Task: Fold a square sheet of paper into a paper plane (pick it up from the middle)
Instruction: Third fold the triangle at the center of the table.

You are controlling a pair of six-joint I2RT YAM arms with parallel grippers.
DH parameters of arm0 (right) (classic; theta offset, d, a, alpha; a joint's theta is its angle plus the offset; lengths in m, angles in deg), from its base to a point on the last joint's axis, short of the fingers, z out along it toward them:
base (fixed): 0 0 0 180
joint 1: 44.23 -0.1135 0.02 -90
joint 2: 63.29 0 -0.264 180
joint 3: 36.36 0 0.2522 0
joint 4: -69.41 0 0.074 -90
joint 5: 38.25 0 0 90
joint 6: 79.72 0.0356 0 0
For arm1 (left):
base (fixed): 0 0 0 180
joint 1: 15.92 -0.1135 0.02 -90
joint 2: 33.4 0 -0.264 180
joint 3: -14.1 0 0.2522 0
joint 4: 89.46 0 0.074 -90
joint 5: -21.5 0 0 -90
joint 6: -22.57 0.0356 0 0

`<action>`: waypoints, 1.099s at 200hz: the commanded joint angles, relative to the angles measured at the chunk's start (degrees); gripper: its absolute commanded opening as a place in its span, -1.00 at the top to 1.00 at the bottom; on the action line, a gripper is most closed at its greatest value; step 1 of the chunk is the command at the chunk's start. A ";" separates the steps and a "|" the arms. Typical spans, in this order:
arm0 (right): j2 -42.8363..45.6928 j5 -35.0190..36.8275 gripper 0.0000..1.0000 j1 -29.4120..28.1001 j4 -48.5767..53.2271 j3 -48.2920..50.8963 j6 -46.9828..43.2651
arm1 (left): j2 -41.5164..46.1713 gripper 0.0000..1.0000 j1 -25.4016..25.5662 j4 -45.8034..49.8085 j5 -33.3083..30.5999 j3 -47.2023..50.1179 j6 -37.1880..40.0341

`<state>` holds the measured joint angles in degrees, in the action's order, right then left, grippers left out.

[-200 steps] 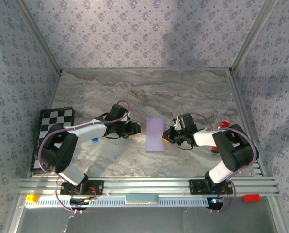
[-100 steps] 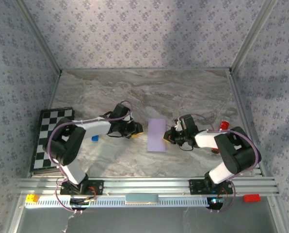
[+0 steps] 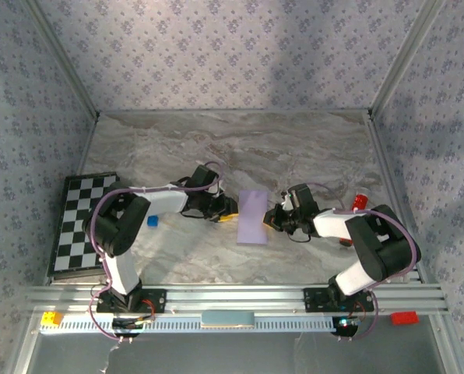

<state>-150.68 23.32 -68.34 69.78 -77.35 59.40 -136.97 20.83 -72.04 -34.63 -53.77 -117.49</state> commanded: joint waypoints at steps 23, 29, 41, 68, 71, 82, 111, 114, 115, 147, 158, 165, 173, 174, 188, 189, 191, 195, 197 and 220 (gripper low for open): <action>-1.88 3.72 0.93 0.21 7.32 0.77 -0.31 | -2.89 0.35 1.25 0.38 2.11 -2.42 -0.30; -1.94 3.71 0.93 0.23 7.28 0.77 -0.28 | -3.19 0.37 1.37 0.43 2.40 -2.75 -0.34; -2.09 3.70 0.93 0.21 7.30 0.70 -0.27 | -3.52 0.37 1.62 1.06 2.37 -3.08 -0.04; -2.33 3.73 0.94 0.22 7.32 0.59 -0.23 | -4.09 0.37 1.74 1.97 1.92 -3.21 0.20; -2.40 3.73 0.94 0.21 7.32 0.52 -0.29 | -4.16 0.37 1.79 1.89 1.97 -3.28 0.21; -2.54 3.72 0.94 0.21 7.50 0.38 -0.34 | -4.49 0.41 1.83 1.71 2.23 -3.34 0.12; -2.72 3.64 0.94 0.21 7.41 0.19 -0.37 | -5.24 0.45 1.94 0.69 3.51 -3.65 -0.22; -2.71 3.64 0.94 0.21 7.41 0.20 -0.35 | -5.24 0.45 1.92 0.66 3.49 -3.69 -0.26; -2.74 3.68 0.94 0.21 7.41 0.18 -0.35 | -5.24 0.45 1.92 0.70 3.49 -3.75 -0.28; -2.89 3.64 0.94 0.21 7.41 0.15 -0.35 | -5.49 0.47 1.96 -0.20 4.04 -3.52 -0.77; -2.98 3.61 0.94 0.21 7.40 0.17 -0.42 | -5.61 0.48 1.98 -0.30 4.24 -3.47 -0.90; -3.06 3.51 0.93 0.22 7.28 0.13 -0.37 | -5.59 0.48 1.99 -0.40 4.19 -3.41 -0.87; -3.12 3.48 0.94 0.21 7.30 0.07 -0.36 | -5.48 0.48 1.98 -0.53 4.15 -3.34 -0.99; -3.13 3.47 0.94 0.21 7.31 0.11 -0.35 | -5.49 0.48 1.99 -0.56 4.13 -3.36 -1.00; -3.30 3.39 0.94 0.21 7.11 0.07 -0.35 | -5.44 0.49 1.89 -0.84 4.19 -3.24 -1.20; -3.35 3.38 0.94 0.21 7.13 0.11 -0.35 | -5.43 0.49 1.91 -0.89 4.19 -3.26 -1.19; -3.32 3.38 0.94 0.21 7.10 0.10 -0.34 | -5.42 0.49 1.89 -0.92 4.19 -3.24 -1.25; -3.39 3.33 0.94 0.21 7.06 0.07 -0.37 | -5.37 0.49 1.99 -1.02 4.21 -3.20 -1.33; -3.42 3.34 0.94 0.21 7.06 0.11 -0.37 | -5.36 0.49 2.00 -1.09 4.19 -3.20 -1.35; -3.40 3.30 0.94 0.21 6.97 0.11 -0.34 | -5.08 0.50 1.91 -1.28 4.17 -3.20 -1.62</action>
<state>-151.47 22.80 -68.34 70.72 -78.33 59.40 -141.23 22.36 -72.37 -31.85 -56.26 -118.34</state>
